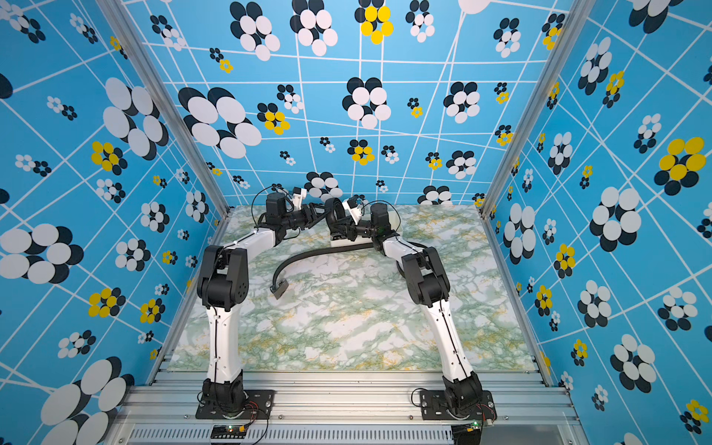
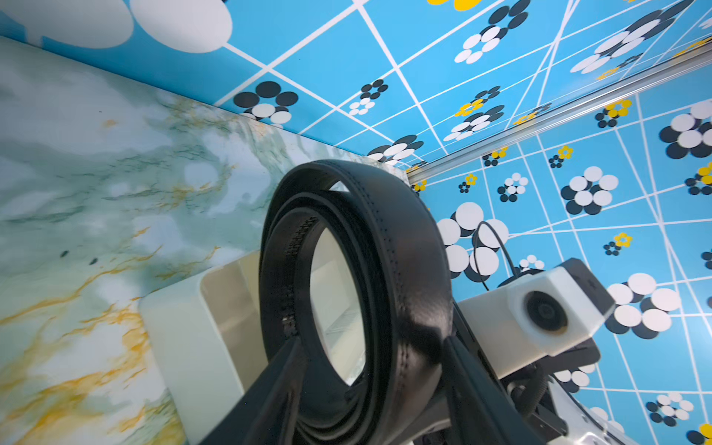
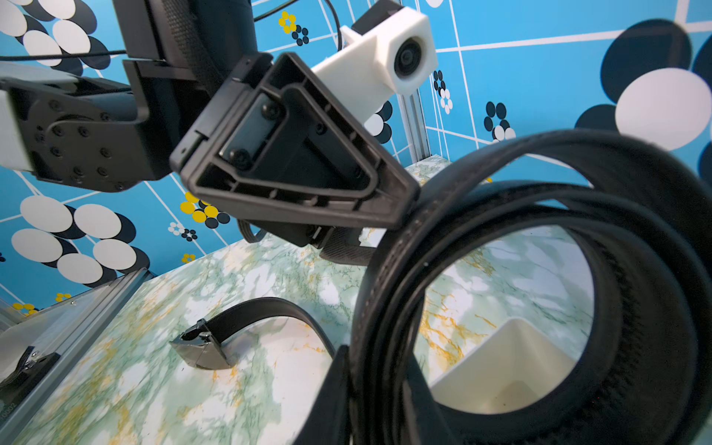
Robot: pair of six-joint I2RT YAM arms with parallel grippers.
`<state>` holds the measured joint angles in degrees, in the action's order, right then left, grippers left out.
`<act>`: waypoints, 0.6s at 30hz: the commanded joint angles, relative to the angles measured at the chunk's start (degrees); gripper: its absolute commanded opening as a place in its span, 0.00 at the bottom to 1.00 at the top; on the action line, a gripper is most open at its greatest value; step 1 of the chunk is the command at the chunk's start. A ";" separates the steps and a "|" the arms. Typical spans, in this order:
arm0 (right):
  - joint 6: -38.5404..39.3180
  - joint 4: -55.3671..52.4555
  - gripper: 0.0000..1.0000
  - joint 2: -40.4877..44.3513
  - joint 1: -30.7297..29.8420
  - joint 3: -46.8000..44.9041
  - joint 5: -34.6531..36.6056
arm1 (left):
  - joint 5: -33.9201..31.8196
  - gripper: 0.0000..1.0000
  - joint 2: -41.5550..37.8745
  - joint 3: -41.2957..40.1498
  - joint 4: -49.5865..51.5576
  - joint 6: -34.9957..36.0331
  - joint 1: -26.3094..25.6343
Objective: Place the belts into the storage roll
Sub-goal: Place the belt in the container.
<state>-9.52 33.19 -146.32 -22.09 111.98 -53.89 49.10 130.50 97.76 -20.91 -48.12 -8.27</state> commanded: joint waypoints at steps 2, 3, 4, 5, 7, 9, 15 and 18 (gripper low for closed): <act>1.51 -1.50 0.00 0.02 -0.50 3.04 -3.39 | 4.28 0.57 2.56 1.80 -8.93 -5.89 -0.55; 1.65 -1.50 0.00 -0.02 -0.43 3.14 -3.58 | 4.93 0.56 3.07 2.11 -10.16 -6.69 -0.52; 1.84 -1.72 0.00 -0.19 -0.47 3.30 -3.83 | 5.48 0.54 3.53 2.55 -10.83 -7.42 -0.64; 2.03 -2.11 0.00 -0.28 -0.39 3.54 -4.08 | 6.30 0.51 4.21 3.46 -10.83 -8.07 -0.74; 2.86 -3.37 0.00 -0.51 -0.41 4.13 -4.55 | 7.39 0.47 5.10 4.20 -11.53 -8.59 -0.97; 3.97 -4.94 0.00 -0.60 -0.41 4.45 -5.02 | 8.40 0.44 5.81 4.97 -11.21 -8.77 -1.27; 6.40 -8.45 0.00 -0.71 -0.45 4.80 -5.97 | 10.05 0.22 7.13 6.21 -9.37 -7.68 -1.65; 6.32 -8.75 0.00 -0.77 -0.42 5.09 -5.97 | 10.14 0.10 7.21 6.47 -7.70 -6.69 -1.58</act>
<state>-5.19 25.93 -146.41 -21.76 115.13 -57.91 57.32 136.14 102.59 -30.37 -55.83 -9.06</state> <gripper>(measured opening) 0.196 0.160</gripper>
